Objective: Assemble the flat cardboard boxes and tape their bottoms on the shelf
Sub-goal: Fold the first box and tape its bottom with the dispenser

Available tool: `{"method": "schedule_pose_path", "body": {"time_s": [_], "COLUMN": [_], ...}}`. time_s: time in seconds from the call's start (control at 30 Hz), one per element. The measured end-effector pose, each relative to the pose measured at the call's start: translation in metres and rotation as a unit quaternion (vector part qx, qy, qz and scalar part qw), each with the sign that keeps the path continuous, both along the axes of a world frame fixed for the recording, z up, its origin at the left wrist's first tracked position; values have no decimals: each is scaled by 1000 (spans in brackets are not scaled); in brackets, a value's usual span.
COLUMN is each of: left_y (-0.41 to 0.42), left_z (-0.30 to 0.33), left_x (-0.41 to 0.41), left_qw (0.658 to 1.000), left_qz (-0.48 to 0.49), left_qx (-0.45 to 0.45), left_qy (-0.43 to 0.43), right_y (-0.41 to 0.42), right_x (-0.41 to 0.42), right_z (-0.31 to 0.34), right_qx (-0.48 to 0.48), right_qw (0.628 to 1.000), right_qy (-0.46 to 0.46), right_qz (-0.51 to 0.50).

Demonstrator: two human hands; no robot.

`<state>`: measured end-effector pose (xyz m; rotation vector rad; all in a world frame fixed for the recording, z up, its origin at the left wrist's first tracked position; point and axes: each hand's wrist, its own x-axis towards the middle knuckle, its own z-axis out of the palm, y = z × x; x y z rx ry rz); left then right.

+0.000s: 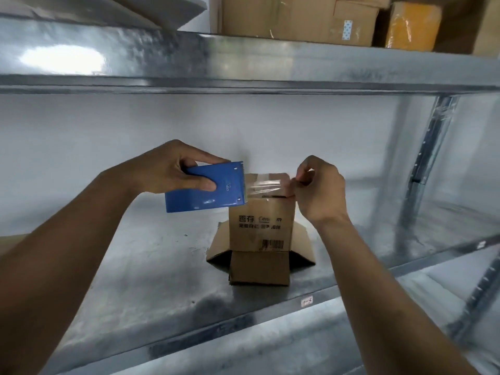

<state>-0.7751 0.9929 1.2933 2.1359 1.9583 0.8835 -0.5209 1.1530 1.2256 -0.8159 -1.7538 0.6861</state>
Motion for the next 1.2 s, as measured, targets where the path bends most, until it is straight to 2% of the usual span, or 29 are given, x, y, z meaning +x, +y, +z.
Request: {"method": "schedule_pose_path", "body": {"time_s": [0.1,0.23,0.33,0.6,0.83,1.03,1.2], "left_y": [0,1,3,10,14,16,19], "left_z": [1,3,6,2,-8,-12,-16], "left_x": [-14,-24,-31,-25,-28,-24,-23], "left_qw": [1000,997,997,998,998,998,998], "left_qz": [-23,-58,-65,-33,-1,14,22], "left_qx": [-5,-7,-9,-45,-64,-58,-60], "left_qy": [-10,-47,-41,-13,-17,-9,-4], "right_y": [1,-2,-2,11,24,37,53], "right_x": [16,25,26,24,23,23,21], "right_z": [-4,-4,0,-9,-24,-45,-65], "right_qx": [-32,-55,-77,-83,-98,-192,-204], "right_qw": [999,998,996,996,994,964,966], "right_qy": [38,39,42,-8,12,95,61], "right_qz": [-18,-17,10,13,56,158,147]}}
